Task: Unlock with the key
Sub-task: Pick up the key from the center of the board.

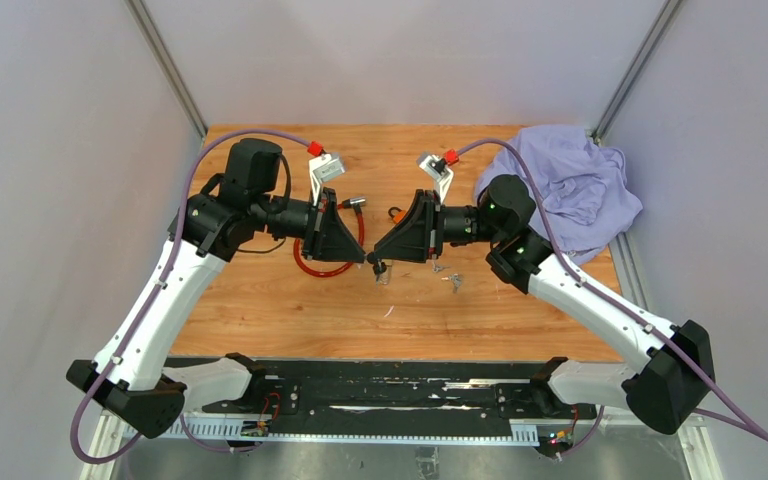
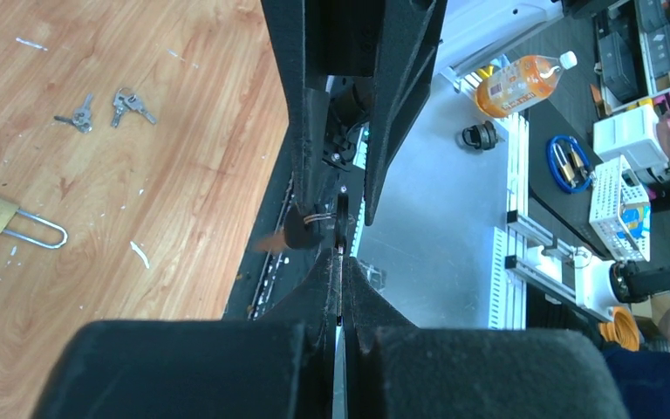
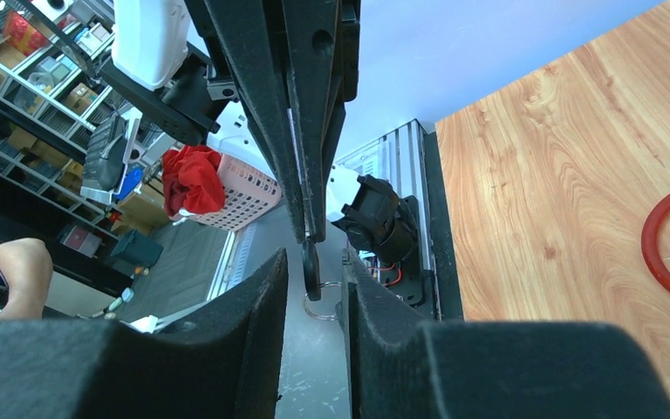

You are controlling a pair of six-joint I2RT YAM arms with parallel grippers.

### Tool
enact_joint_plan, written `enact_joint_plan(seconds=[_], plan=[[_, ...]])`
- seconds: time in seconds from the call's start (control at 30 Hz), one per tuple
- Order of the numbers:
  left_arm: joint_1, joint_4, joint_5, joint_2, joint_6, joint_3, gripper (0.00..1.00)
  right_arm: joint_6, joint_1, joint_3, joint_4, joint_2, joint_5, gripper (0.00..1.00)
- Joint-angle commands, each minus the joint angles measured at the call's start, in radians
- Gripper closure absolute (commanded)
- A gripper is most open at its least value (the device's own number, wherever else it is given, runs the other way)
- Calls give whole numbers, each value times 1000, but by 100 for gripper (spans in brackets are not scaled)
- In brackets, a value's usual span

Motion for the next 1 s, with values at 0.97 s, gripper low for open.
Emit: enact_joint_plan(seconds=[0.97], plan=[[13,46,-14,-30,-9,3,78,-42,6,12,-67,-8,-13,99]])
